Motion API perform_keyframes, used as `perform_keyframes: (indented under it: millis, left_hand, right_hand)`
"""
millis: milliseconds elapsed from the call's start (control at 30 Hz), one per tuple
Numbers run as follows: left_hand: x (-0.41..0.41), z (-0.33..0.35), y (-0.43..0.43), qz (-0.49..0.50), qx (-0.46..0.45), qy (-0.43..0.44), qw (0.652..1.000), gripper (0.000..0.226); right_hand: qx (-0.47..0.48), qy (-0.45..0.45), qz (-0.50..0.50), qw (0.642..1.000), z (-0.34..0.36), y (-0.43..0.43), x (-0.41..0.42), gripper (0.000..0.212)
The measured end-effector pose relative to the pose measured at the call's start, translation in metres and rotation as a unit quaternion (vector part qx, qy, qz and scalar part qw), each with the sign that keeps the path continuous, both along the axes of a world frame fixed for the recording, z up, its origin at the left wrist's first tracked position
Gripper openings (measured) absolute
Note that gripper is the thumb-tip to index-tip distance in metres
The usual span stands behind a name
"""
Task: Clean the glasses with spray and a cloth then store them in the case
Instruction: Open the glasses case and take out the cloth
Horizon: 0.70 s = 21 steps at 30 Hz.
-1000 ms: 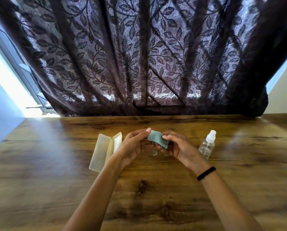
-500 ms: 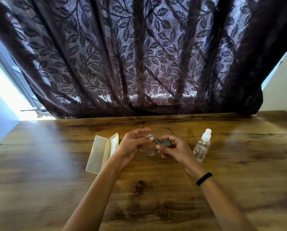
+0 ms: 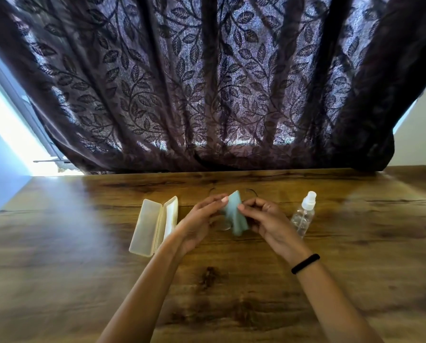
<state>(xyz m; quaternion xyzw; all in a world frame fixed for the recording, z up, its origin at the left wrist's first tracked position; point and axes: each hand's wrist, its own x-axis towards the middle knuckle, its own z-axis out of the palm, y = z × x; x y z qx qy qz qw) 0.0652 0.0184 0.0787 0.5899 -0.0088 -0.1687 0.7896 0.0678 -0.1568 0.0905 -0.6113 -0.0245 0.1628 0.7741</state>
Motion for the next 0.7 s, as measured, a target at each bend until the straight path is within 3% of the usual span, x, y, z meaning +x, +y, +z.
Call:
perform_keyframes:
  millis: [267,400,500,600,700]
  left_hand:
    - [-0.006,-0.003,-0.007,-0.025,-0.051,0.054,0.997,0.065]
    - [-0.001,-0.003,-0.008,0.045,0.01,-0.025,0.999,0.064]
    - [0.002,-0.001,-0.008,0.088,0.062,-0.095,0.99,0.051]
    - [0.003,0.003,-0.006,0.093,0.147,-0.176,0.969,0.039]
    - [0.004,0.008,-0.006,0.08,0.183,-0.212,0.957,0.045]
  right_hand:
    - [0.082,0.03,-0.005,0.996,0.007,-0.003,0.005,0.006]
    - [0.037,0.002,-0.05,0.998,0.003,-0.004,0.006,0.012]
    - [-0.013,-0.058,-0.077,0.995,0.0,-0.003,0.004,0.015]
    - [-0.039,-0.096,-0.068,0.992,-0.001,-0.004,0.003,0.018]
    - [-0.07,-0.136,-0.053,0.987,0.001,-0.005,0.003,0.02]
